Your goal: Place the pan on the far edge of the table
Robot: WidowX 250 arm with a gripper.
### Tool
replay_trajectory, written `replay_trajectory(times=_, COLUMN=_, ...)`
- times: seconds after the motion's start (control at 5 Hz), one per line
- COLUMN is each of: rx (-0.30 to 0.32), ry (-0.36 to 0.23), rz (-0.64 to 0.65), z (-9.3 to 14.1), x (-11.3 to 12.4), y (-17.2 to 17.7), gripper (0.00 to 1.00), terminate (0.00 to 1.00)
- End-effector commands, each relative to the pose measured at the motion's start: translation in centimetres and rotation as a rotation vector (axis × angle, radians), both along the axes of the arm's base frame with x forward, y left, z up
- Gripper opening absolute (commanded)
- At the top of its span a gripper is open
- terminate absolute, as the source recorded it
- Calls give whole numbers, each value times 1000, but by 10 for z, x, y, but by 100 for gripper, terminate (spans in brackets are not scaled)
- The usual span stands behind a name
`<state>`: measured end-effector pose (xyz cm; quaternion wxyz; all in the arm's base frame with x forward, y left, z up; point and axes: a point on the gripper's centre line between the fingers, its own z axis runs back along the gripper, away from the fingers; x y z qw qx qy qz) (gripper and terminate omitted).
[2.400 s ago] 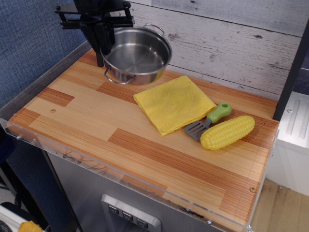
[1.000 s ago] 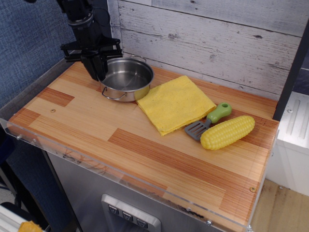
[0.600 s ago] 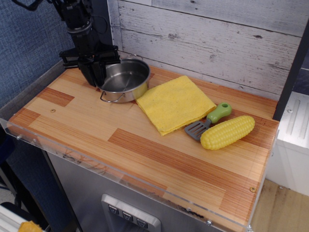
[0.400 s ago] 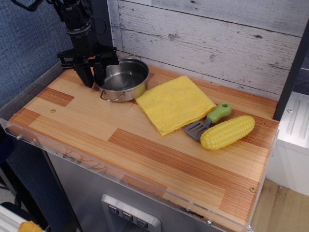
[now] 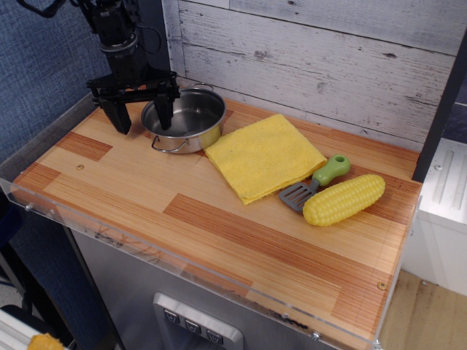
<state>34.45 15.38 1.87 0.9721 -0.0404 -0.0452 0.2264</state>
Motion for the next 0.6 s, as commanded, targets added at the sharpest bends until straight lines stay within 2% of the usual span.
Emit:
replay_trajectory(times=0.0, rx=9, ry=-123, rz=-32, z=49, x=5, y=-8, gripper=100, terminate=0)
replay_trajectory(times=0.4, rx=24, ry=-204, rz=-73, z=104, x=4, y=-20, gripper=100, terminate=0)
